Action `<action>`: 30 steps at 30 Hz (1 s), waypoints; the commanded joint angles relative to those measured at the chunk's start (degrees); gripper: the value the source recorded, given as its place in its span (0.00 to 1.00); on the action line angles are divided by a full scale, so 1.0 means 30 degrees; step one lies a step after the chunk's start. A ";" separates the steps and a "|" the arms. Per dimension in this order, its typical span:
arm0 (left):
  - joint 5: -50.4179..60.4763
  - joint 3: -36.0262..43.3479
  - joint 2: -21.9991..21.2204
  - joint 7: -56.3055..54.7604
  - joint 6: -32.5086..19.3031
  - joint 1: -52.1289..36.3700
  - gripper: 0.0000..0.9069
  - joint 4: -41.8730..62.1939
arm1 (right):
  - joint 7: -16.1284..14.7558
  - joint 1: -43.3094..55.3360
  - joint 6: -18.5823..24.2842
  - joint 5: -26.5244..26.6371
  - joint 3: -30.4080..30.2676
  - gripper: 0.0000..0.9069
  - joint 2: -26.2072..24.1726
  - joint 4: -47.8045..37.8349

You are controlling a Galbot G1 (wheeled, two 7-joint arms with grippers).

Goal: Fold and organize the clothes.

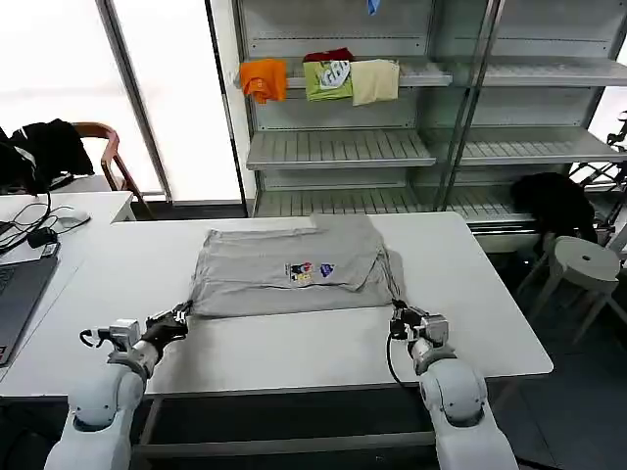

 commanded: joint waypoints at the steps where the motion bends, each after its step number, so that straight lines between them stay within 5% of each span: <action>1: -0.1067 -0.1202 0.1267 0.0305 0.0058 0.3492 0.00 -0.3337 | 0.0122 -0.2869 0.0001 0.0058 -0.0187 0.00 -0.0464 0.3282; 21: -0.1003 -0.3325 0.1627 -0.0191 -0.0035 0.8107 0.03 -0.5984 | -0.0223 -0.6429 0.0027 -0.0592 -0.0118 0.00 -0.0847 0.5417; 22: -0.1006 -0.3366 0.1605 -0.0267 -0.0007 0.8164 0.18 -0.6040 | -0.0247 -0.6477 0.0028 -0.0631 -0.0131 0.00 -0.0841 0.5415; 26: -0.1038 -0.3303 0.1402 -0.0955 0.0169 0.8614 0.37 -0.6854 | -0.0277 -0.6639 0.0038 -0.0652 -0.0216 0.00 -0.0780 0.5390; 27: -0.1033 -0.3239 0.1348 -0.1033 0.0221 0.8687 0.69 -0.6963 | -0.0279 -0.6667 0.0036 -0.0683 -0.0245 0.00 -0.0772 0.5422; 28: -0.1003 -0.3176 0.1290 -0.1126 0.0223 0.8769 0.69 -0.7031 | -0.0291 -0.6696 0.0036 -0.0695 -0.0263 0.00 -0.0774 0.5466; 29: -0.0982 -0.3117 0.1229 -0.1172 0.0221 0.8806 1.00 -0.7105 | -0.0287 -0.6739 0.0031 -0.0700 -0.0288 1.00 -0.0772 0.5523; 30: -0.0936 -0.3075 0.1186 -0.1290 0.0224 0.8801 1.00 -0.7099 | -0.0299 -0.6780 0.0032 -0.0766 -0.0314 1.00 -0.0774 0.5595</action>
